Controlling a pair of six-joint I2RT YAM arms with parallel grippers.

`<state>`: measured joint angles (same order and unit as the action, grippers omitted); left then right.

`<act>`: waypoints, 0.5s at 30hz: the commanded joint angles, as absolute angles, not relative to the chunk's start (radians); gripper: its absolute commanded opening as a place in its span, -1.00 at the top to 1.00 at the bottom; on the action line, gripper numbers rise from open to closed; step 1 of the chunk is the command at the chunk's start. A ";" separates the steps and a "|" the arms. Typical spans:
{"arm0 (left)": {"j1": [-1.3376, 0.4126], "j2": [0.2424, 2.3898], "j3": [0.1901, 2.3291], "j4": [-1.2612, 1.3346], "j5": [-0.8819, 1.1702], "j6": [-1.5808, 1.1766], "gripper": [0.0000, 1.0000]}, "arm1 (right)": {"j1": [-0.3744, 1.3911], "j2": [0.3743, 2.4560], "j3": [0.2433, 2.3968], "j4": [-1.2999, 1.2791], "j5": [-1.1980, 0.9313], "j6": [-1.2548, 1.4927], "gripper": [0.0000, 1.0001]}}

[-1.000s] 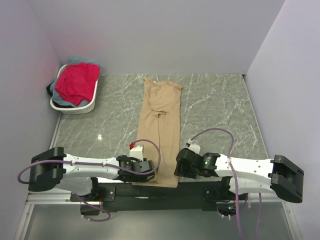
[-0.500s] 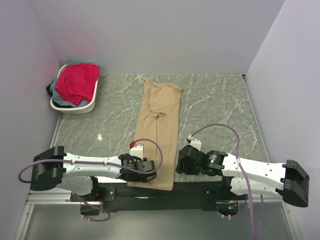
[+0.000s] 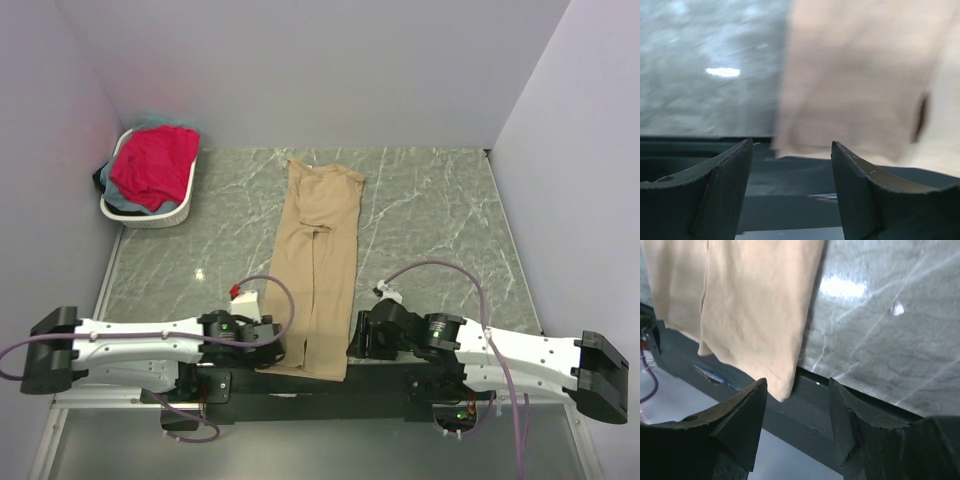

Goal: Fold and stack the t-shirts
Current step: Fold the tshirt

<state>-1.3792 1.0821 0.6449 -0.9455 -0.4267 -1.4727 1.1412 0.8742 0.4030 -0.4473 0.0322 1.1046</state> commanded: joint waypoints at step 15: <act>-1.388 1.098 0.644 -1.034 -0.431 -1.603 -0.36 | 1.160 0.865 0.319 -0.290 -0.097 1.189 -0.20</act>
